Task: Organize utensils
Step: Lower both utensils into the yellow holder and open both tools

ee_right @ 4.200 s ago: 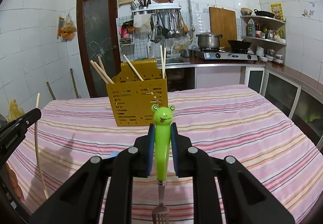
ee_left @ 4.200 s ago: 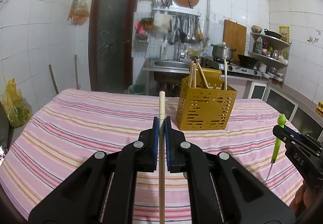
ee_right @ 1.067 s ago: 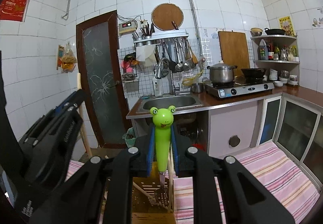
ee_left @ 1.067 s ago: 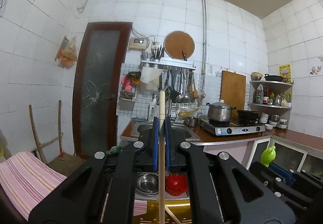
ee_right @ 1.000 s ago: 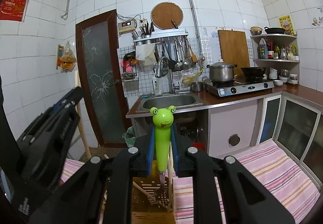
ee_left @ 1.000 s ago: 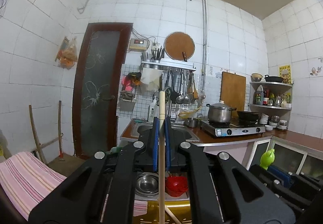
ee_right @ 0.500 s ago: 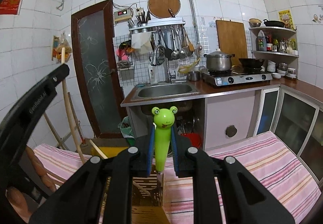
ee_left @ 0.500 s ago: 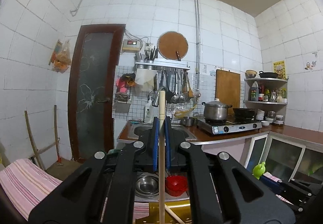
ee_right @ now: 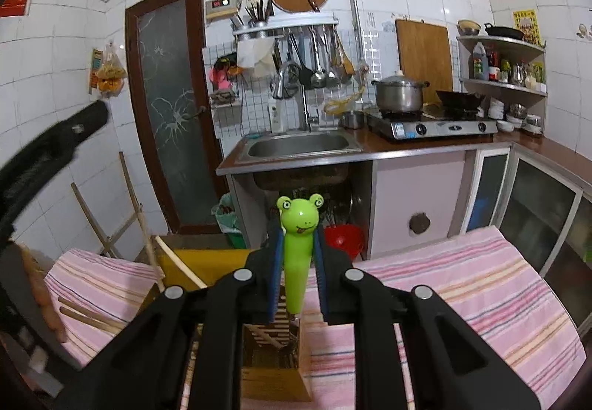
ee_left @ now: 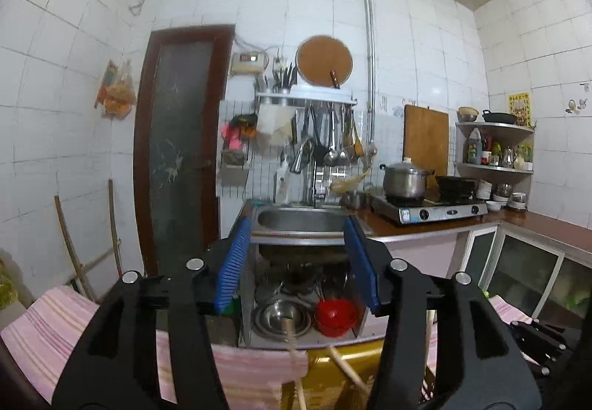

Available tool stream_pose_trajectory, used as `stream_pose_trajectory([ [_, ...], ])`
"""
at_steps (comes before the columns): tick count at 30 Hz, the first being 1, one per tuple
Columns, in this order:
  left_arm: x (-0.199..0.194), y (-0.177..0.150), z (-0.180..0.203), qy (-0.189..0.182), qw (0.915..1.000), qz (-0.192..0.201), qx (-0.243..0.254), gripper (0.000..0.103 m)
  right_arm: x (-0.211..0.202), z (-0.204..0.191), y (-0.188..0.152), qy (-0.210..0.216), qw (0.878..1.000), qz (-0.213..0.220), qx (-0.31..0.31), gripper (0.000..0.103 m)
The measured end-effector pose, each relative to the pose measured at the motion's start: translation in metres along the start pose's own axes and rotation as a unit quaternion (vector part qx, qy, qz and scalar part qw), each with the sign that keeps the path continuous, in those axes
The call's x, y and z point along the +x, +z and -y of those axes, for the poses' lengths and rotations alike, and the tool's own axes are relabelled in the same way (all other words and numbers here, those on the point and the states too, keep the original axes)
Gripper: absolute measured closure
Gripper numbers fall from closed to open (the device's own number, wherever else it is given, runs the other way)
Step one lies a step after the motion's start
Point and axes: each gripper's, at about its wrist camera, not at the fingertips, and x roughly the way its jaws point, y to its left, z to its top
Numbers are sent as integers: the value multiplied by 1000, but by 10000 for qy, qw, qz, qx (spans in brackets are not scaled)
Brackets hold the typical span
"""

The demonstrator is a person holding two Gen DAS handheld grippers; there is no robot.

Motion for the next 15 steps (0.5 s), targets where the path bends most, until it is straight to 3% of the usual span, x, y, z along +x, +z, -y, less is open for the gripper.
stream_pose_trajectory([
  [1,-5,2,-3,14,10000,-46,16,43,-2,0,0,-14,10000,-25,-6,52],
  [2,-10,3,-7,40,10000,-66,24,36,-9,-1,1,-61,10000,5,-20,44],
  [6,-49,14,-24,74,10000,-20,30,17,-36,1,3,-198,9998,37,-40,40],
  [9,-83,17,-35,141,9998,-66,156,6,-63,3,-5,-282,9996,-20,-27,29],
  [11,-104,14,-41,185,9994,-140,264,5,-78,3,-14,-340,9994,-53,-47,24],
  [15,-138,-6,-58,106,9975,-645,275,5,-100,-1,-43,-452,9986,-257,-126,18],
])
